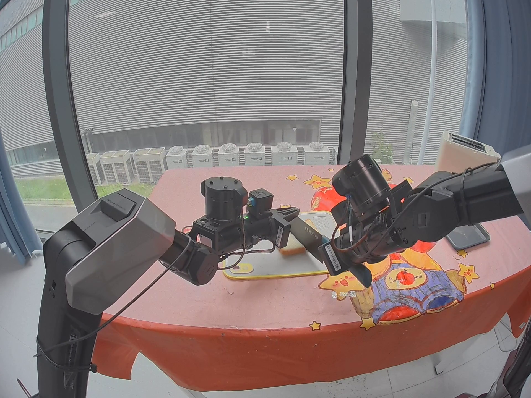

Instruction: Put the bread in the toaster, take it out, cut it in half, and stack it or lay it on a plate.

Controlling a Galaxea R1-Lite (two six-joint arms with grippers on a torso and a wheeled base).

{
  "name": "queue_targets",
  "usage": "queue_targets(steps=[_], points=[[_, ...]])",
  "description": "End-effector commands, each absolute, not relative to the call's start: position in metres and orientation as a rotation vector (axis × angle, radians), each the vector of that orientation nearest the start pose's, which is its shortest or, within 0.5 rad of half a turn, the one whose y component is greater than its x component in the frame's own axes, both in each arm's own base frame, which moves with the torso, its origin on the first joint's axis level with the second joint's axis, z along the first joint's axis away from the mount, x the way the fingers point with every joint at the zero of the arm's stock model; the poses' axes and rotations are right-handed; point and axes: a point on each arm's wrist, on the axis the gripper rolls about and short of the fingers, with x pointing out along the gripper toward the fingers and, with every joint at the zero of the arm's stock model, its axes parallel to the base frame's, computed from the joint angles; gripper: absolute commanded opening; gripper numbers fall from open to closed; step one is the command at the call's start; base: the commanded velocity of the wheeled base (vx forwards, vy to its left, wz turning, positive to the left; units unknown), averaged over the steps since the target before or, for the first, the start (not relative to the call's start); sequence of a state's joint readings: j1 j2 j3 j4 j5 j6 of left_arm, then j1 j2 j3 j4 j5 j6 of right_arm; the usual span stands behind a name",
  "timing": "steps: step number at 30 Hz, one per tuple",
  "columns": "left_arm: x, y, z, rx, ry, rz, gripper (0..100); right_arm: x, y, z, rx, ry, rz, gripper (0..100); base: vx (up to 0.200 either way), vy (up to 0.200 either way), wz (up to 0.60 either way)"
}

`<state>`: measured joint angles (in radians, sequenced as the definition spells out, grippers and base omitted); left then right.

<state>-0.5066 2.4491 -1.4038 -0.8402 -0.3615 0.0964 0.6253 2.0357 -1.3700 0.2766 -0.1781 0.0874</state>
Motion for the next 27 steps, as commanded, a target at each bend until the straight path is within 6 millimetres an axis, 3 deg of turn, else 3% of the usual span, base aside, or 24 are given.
queue_targets(steps=[1,10,19,27], points=[[0.419,-0.241,0.054,0.106,0.176,-0.873,0,0.303,0.214,0.125,-0.314,0.956,0.363,0,0.0,0.0,0.0],[0.417,-0.239,0.064,0.104,0.149,-0.871,0,0.302,0.214,0.119,-0.325,0.977,0.362,0,0.0,0.0,0.0],[0.413,-0.239,0.066,0.104,0.144,-0.874,0,0.308,0.218,0.142,-0.292,0.896,0.374,0,0.0,0.0,0.0],[0.413,-0.238,0.07,0.103,0.136,-0.874,0,0.302,0.214,0.123,-0.318,0.968,0.364,0,0.0,0.0,0.0]])
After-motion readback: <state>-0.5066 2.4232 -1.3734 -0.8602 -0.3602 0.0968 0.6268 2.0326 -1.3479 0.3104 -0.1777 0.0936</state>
